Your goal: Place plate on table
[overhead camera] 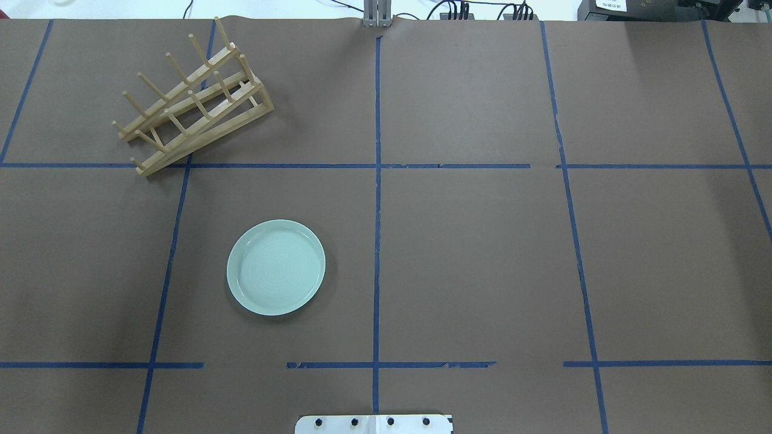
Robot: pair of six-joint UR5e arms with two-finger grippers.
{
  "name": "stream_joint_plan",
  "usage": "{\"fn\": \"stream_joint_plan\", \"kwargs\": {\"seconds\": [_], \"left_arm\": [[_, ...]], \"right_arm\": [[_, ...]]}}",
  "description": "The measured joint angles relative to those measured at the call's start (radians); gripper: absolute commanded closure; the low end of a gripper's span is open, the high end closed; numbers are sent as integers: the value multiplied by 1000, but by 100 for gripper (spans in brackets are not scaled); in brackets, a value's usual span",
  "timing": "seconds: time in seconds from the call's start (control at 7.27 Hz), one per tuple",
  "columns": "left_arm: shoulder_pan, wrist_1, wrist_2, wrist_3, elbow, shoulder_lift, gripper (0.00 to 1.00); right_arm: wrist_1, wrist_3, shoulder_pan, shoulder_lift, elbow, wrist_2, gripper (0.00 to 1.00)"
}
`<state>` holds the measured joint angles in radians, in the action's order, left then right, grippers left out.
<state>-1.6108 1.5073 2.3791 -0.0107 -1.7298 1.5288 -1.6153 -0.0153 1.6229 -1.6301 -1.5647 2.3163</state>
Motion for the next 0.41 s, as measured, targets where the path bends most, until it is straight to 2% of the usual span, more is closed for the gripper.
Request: {"fn": "stream_joint_plan", "kwargs": {"seconds": [0.41], "left_arm": [[0, 3, -1, -3, 5, 2, 0]], "right_arm": [[0, 0, 0, 0, 0, 0, 0]]}}
